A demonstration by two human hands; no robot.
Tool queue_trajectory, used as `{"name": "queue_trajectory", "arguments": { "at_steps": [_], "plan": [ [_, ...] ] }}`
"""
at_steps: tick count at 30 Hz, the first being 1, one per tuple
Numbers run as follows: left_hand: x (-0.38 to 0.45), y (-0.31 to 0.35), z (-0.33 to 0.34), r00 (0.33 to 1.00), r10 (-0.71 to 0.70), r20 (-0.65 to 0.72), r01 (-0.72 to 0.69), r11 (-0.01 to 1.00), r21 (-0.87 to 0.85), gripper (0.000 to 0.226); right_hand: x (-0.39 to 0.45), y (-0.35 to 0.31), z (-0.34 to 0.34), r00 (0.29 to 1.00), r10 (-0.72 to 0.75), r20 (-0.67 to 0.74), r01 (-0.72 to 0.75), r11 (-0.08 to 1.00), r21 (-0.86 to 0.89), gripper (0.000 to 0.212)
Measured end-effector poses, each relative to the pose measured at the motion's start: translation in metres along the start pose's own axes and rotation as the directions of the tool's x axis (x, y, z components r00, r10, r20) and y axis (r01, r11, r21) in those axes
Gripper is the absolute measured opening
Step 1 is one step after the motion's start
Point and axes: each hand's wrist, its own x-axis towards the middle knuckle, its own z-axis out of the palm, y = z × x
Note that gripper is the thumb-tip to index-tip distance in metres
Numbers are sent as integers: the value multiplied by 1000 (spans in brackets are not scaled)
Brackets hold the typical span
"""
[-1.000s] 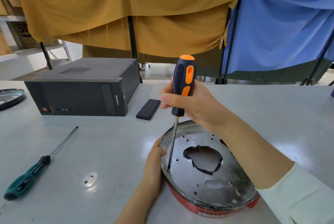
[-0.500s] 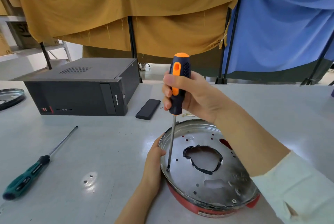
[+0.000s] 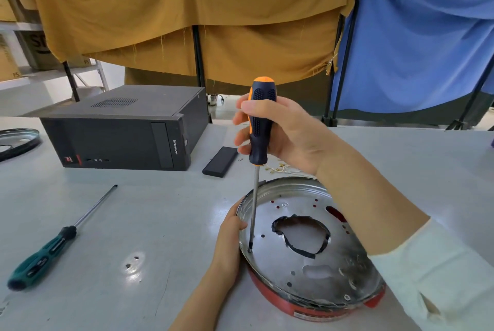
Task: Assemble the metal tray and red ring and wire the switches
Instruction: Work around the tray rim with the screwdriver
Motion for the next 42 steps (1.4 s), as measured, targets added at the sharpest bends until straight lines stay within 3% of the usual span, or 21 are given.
{"name": "queue_trajectory", "arguments": {
  "at_steps": [3,5,7,9,11,12,14,16,18,20,22,24,26,28,30,32,34,36,38,40,42],
  "plan": [
    [-1,0,0,1000,-2,-19,2,1000,-8,39,1,-6,-3,984,-3,178,-1,1000,22,4],
    [-1,1,1,1000,13,6,-13,1000,2,38,3,-3,4,990,-10,144,12,1000,-12,18],
    [-2,2,1,1000,20,23,-20,1000,10,37,5,7,16,995,-82,-55,77,994,-83,27],
    [-2,2,1,999,28,24,-28,999,15,39,3,17,26,919,-215,-331,153,967,-203,28],
    [-1,1,0,999,26,24,-26,999,26,39,0,19,27,868,-269,-417,173,951,-255,21],
    [-1,1,-1,999,25,29,-26,999,34,38,0,15,23,898,-234,-374,150,959,-241,13],
    [1,0,-2,999,28,42,-30,998,48,37,-1,4,13,990,-74,-119,58,990,-132,13],
    [2,0,-1,998,37,58,-40,998,50,38,-3,-7,2,985,32,171,-27,999,-32,25],
    [1,0,-1,998,41,53,-44,998,46,36,-5,-11,-1,954,40,296,-46,999,16,24],
    [1,-1,-1,999,30,45,-32,999,36,34,-6,-9,1,964,37,265,-40,999,4,19],
    [2,-2,-2,1000,4,30,-5,1000,26,34,-5,0,9,997,-36,68,44,990,-130,14],
    [2,-3,-3,999,-11,34,10,1000,27,37,-7,10,17,961,-198,-191,133,942,-309,19],
    [1,-2,-2,999,-9,46,7,999,33,39,-9,12,20,913,-290,-288,176,915,-363,24],
    [-1,1,-2,999,6,36,-8,999,45,38,-10,5,16,959,-193,-209,136,956,-262,20],
    [-2,1,-1,999,13,40,-15,999,52,39,-11,-3,10,997,-71,15,72,996,-50,20],
    [-2,1,-2,999,15,37,-17,999,50,41,-14,-5,3,977,-62,204,44,995,92,35],
    [-1,0,-2,999,15,28,-16,999,46,42,-20,-4,-2,954,-97,283,69,992,106,43],
    [-1,-1,-3,1000,-5,5,5,999,40,45,-22,-1,-2,965,-116,235,119,993,4,36],
    [1,-2,-4,1000,-28,-9,28,999,31,49,-20,2,4,985,-169,39,173,967,-190,26],
    [2,-3,-4,999,-42,-10,42,999,32,52,-17,7,10,944,-283,-172,208,911,-356,26],
    [2,-3,-5,998,-55,-16,56,998,40,52,-14,10,12,919,-312,-242,202,899,-390,31]
  ]
}}
